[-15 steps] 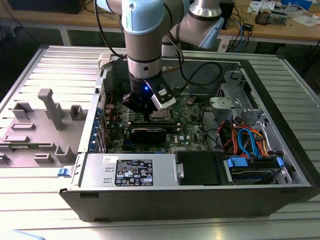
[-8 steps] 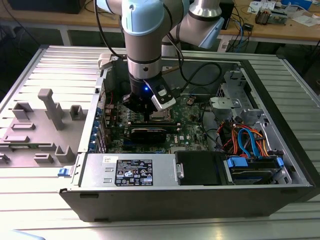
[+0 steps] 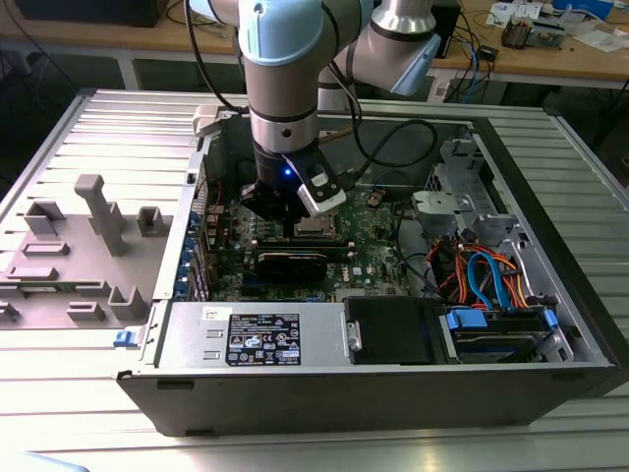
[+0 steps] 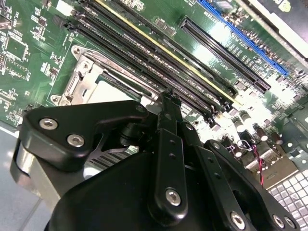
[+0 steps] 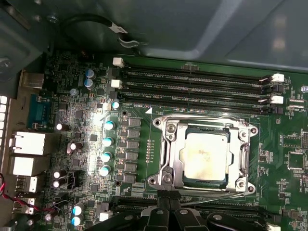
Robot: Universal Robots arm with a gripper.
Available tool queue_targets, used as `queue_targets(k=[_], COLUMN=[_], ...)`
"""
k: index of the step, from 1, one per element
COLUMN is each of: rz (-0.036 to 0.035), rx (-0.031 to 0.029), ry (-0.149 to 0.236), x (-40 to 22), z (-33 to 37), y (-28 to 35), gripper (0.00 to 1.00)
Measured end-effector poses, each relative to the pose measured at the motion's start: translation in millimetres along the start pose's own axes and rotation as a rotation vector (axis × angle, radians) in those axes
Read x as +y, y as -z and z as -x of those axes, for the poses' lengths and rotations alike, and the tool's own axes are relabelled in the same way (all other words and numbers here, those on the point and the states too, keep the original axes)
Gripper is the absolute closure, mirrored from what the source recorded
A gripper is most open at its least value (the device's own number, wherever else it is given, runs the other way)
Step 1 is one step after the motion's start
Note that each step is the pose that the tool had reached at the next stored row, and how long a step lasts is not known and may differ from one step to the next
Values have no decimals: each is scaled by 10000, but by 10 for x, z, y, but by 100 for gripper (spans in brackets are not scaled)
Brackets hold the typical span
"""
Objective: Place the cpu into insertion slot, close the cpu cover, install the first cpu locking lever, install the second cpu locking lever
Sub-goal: 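Install the second cpu locking lever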
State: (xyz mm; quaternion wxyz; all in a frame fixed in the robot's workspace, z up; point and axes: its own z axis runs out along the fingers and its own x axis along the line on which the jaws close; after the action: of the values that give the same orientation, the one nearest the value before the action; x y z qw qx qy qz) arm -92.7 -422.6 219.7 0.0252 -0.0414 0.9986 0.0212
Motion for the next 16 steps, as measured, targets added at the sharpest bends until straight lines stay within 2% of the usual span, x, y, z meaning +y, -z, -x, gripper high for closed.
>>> queue_targets(k=[2, 5, 9, 16], rz=[0, 71, 114, 122], rx=[-1, -7, -10, -29], ry=[0, -3, -3, -3], x=[-4, -25, -37, -38], z=[0, -2, -3, -6], y=[0, 2, 6, 0], gripper=[89, 89, 89, 89])
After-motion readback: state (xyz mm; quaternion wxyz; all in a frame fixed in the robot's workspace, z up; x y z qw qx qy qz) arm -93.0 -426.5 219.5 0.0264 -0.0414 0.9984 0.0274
